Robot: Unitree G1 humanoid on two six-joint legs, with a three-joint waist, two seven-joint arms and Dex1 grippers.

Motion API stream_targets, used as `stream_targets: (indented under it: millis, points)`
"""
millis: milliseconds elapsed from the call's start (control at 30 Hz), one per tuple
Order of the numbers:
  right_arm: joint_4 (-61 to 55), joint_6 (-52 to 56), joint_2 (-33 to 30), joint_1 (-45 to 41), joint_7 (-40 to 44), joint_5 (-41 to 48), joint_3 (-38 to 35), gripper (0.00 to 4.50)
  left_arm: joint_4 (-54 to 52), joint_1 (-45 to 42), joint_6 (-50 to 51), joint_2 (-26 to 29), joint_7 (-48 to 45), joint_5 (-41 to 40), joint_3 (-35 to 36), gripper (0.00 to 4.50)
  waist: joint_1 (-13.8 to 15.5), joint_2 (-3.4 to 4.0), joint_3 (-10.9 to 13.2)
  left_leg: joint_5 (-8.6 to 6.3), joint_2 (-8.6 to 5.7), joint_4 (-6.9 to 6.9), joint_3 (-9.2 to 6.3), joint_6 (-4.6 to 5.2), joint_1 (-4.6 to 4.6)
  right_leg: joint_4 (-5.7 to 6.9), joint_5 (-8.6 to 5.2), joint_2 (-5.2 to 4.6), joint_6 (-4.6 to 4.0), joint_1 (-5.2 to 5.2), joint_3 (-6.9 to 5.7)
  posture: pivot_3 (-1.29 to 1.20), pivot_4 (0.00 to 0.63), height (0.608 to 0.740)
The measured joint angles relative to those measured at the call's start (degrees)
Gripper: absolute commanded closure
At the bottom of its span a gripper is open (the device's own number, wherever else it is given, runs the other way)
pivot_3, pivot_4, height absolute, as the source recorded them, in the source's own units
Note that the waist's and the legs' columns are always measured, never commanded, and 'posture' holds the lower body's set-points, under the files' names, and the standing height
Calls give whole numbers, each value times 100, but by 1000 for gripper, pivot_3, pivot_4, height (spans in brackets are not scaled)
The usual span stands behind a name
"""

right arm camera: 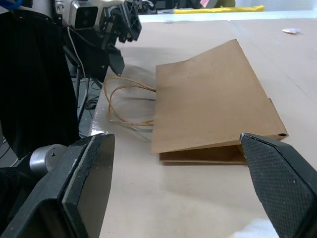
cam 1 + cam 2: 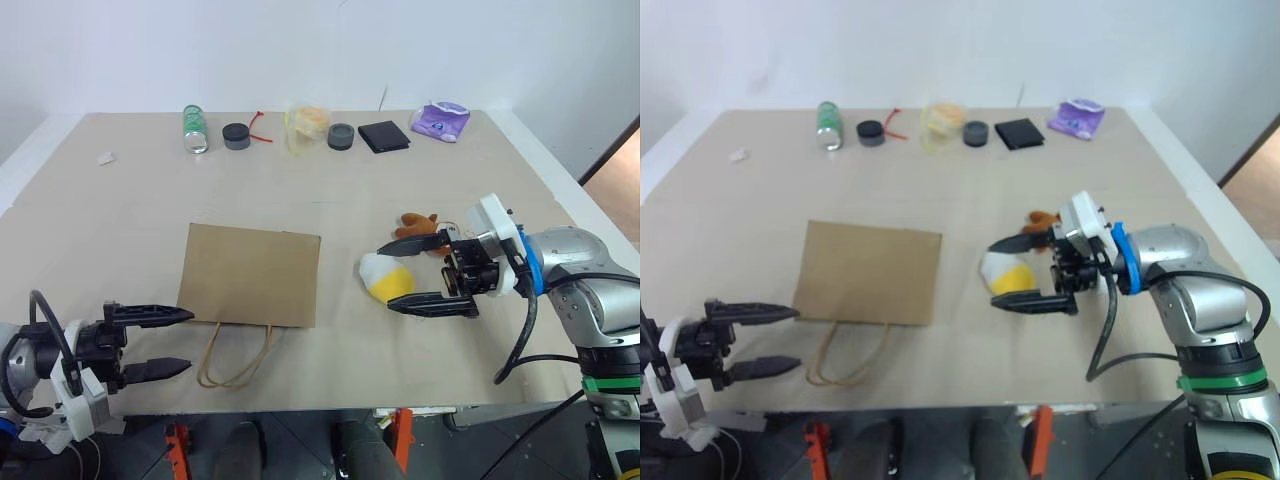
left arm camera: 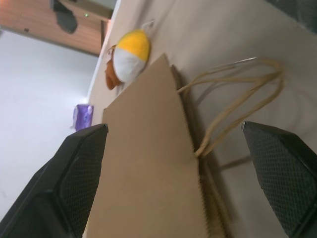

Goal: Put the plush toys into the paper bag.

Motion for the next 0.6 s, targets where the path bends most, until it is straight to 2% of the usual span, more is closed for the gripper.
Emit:
stream_targets:
  millis: [600]
  points:
    - [-39,12,-1,2,-133,4,-3,109,490,-276,-526,260,1868,1104,-702,0,0,0,0,-1,12,-4,21,-2,4,1,9,13,-5,-15,22,0,150,740]
